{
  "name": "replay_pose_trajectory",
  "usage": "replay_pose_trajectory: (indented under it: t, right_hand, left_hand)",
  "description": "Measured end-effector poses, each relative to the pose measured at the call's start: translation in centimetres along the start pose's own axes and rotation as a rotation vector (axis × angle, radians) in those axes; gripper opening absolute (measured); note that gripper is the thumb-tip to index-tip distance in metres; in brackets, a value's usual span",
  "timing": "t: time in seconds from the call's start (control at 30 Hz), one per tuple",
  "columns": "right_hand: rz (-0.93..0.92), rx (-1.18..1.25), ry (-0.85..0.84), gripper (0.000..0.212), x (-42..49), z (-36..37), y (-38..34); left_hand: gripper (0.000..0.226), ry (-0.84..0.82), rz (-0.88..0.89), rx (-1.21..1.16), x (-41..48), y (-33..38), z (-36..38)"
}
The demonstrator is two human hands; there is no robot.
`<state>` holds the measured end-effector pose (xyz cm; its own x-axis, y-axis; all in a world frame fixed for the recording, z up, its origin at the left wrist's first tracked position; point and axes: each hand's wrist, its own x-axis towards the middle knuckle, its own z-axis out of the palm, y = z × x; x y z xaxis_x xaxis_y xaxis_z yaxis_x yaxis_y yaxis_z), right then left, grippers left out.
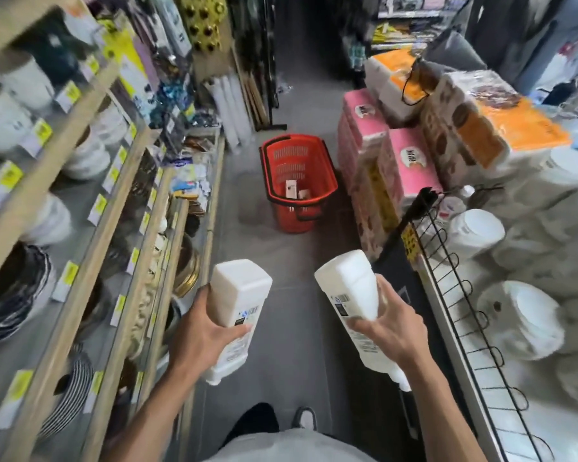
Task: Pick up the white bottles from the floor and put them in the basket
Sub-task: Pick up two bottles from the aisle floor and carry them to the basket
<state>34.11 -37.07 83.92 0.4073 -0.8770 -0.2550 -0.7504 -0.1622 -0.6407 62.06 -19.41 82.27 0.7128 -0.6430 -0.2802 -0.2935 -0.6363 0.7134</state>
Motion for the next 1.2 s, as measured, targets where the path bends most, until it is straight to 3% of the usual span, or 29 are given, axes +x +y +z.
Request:
replay_pose_trajectory:
  t: [0.5,0.9,1.2]
  right_hand:
    - [0.009,-0.091,-0.025,0.085,13.9,2.2,-8.4]
    - [0.011,-0.068,0.010,0.084,24.3,3.5,-15.1]
    - [-0.027,-0.053,0.001,0.082,34.7,2.9,-16.7]
  left_hand:
    - [0.087,-0.010,-0.049,-0.127,15.6,1.2,-3.3]
    - [0.089,0.045,-0.044,-0.034,27.9,4.6,-8.5]
    - [0.093,0.044,-0.024,-0.098,37.0,8.9,-6.6]
